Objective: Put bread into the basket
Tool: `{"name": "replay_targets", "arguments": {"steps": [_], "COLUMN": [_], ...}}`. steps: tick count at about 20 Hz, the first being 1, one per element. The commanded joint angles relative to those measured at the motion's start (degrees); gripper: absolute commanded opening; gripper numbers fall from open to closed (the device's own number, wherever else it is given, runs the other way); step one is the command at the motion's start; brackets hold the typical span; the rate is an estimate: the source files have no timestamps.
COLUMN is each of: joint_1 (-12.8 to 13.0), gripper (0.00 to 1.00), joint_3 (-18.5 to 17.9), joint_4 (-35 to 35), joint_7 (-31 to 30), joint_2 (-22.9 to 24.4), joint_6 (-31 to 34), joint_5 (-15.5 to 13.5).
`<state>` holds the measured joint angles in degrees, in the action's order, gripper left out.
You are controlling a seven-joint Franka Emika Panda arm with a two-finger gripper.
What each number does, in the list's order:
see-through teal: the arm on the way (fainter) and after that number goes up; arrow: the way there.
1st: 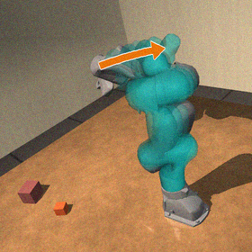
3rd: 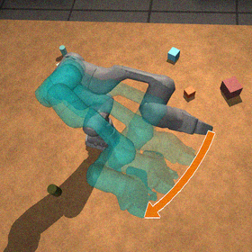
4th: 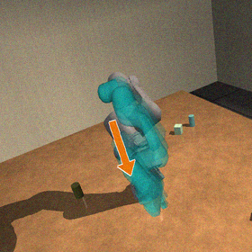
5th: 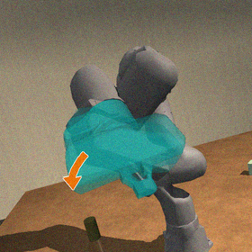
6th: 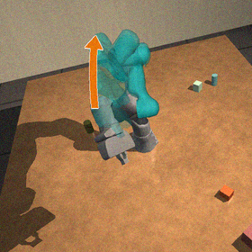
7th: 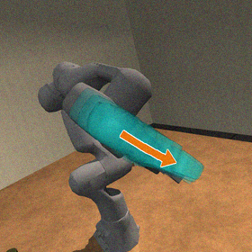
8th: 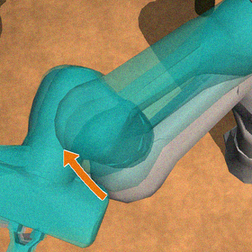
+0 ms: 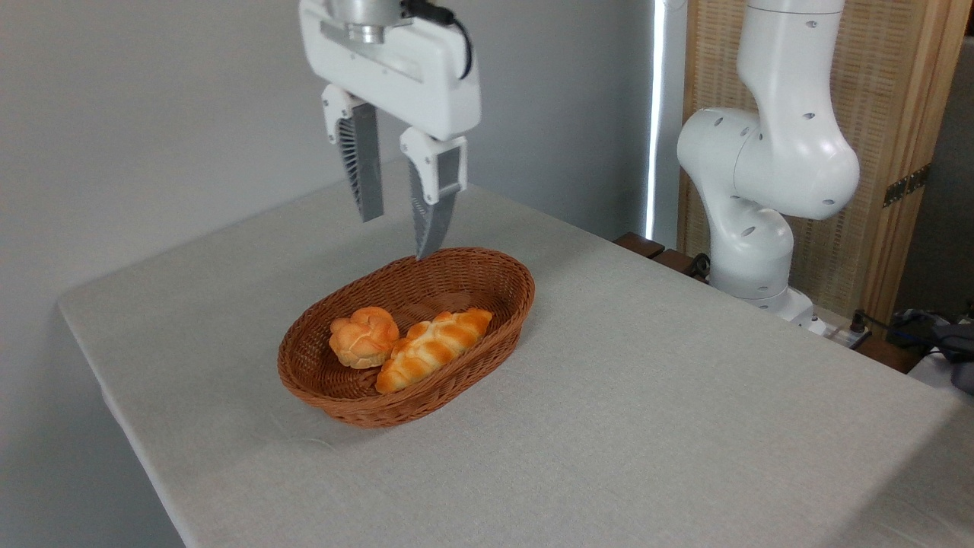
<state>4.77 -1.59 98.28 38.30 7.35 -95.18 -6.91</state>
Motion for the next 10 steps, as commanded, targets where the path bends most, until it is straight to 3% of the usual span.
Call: {"name": "replay_targets", "arguments": {"steps": [1,6,10], "joint_1": [0.59,0.5,0.15], "gripper": [1.0,1.0,1.0], "joint_3": [0.27,-0.6,-0.69], "joint_4": [-5.99,-6.87,-7.93], "joint_7": [-1.56,2.91,3.19], "joint_2": [-4.71,-5.94,-6.47], "joint_6": [3.67,3.95,3.95], "joint_5": [1.54,1.46,0.93]}}
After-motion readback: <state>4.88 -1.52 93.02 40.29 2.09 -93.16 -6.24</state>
